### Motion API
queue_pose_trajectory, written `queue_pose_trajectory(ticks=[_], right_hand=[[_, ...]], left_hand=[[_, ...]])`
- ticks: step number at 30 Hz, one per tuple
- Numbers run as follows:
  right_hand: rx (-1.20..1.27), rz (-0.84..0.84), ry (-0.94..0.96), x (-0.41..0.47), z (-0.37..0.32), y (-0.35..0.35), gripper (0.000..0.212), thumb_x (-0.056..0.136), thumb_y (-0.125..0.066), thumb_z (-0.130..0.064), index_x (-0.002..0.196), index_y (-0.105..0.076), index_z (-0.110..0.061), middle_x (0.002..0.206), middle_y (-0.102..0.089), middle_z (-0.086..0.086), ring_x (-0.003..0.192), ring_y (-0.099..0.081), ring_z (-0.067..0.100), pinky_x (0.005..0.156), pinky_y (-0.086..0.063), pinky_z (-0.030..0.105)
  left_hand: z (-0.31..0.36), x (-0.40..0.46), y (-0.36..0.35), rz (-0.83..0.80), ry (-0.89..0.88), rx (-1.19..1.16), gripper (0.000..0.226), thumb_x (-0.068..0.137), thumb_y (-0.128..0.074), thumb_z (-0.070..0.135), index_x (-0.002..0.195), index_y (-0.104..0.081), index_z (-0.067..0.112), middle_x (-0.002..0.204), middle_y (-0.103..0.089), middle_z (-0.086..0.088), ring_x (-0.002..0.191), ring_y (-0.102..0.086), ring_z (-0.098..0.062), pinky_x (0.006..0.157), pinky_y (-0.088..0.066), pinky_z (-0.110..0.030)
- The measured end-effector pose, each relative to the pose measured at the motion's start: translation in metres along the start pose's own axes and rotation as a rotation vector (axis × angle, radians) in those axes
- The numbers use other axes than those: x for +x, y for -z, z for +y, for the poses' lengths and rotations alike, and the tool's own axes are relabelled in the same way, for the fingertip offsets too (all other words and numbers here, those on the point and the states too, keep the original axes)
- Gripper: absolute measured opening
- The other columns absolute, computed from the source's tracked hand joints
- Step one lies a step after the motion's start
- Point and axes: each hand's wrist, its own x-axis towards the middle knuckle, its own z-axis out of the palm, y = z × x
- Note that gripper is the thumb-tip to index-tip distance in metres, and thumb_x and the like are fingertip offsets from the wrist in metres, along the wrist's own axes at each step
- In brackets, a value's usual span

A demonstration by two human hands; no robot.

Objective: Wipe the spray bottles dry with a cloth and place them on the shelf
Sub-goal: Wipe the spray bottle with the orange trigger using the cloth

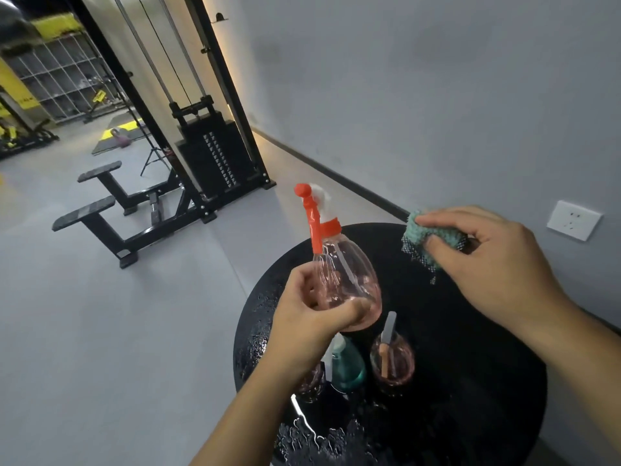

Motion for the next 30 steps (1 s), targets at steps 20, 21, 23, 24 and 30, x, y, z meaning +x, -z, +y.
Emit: queue_pose_trajectory(ticks=[20,21,23,24,30], right_hand=[[-0.264,-0.077,-0.303,-0.067,0.069,0.083,0.027,0.093,-0.070,-0.013,0.114,-0.078,-0.029,0.114,-0.066,-0.011,0.097,-0.056,0.003,0.077,-0.036,0.000],[-0.280,-0.097,-0.322,-0.071,0.075,0.086,0.028,0.093,-0.070,-0.013,0.114,-0.077,-0.029,0.116,-0.066,-0.010,0.098,-0.056,0.004,0.083,-0.039,0.007],[-0.291,-0.124,-0.373,-0.077,0.087,0.088,0.028,0.094,-0.069,-0.014,0.115,-0.077,-0.030,0.120,-0.066,-0.008,0.102,-0.058,0.008,0.090,-0.046,0.021],[-0.287,-0.129,-0.405,-0.078,0.093,0.089,0.027,0.094,-0.069,-0.014,0.114,-0.077,-0.031,0.120,-0.066,-0.007,0.103,-0.059,0.010,0.090,-0.049,0.025],[-0.273,-0.158,-0.523,-0.081,0.129,0.078,0.025,0.095,-0.069,-0.016,0.114,-0.076,-0.031,0.121,-0.069,-0.004,0.098,-0.062,0.010,0.083,-0.053,0.024]], left_hand=[[-0.016,-0.064,-0.128,-0.070,-0.114,0.412,0.047,0.074,-0.085,0.034,0.110,-0.058,0.045,0.107,-0.066,0.017,0.102,-0.068,-0.004,0.088,-0.060,-0.035],[-0.019,-0.064,-0.135,-0.084,-0.104,0.409,0.041,0.077,-0.084,0.033,0.108,-0.059,0.044,0.101,-0.069,0.018,0.099,-0.069,-0.003,0.089,-0.058,-0.031],[-0.025,-0.064,-0.148,-0.117,-0.075,0.416,0.035,0.082,-0.081,0.034,0.107,-0.058,0.044,0.093,-0.072,0.020,0.092,-0.071,-0.003,0.085,-0.054,-0.021],[-0.028,-0.062,-0.153,-0.138,-0.062,0.412,0.034,0.085,-0.080,0.033,0.108,-0.056,0.043,0.092,-0.072,0.018,0.089,-0.071,-0.002,0.078,-0.051,-0.014],[-0.061,-0.044,-0.179,-0.168,0.004,0.370,0.051,0.089,-0.082,0.025,0.129,-0.052,0.034,0.110,-0.069,0.013,0.098,-0.069,-0.003,0.086,-0.058,-0.023]])
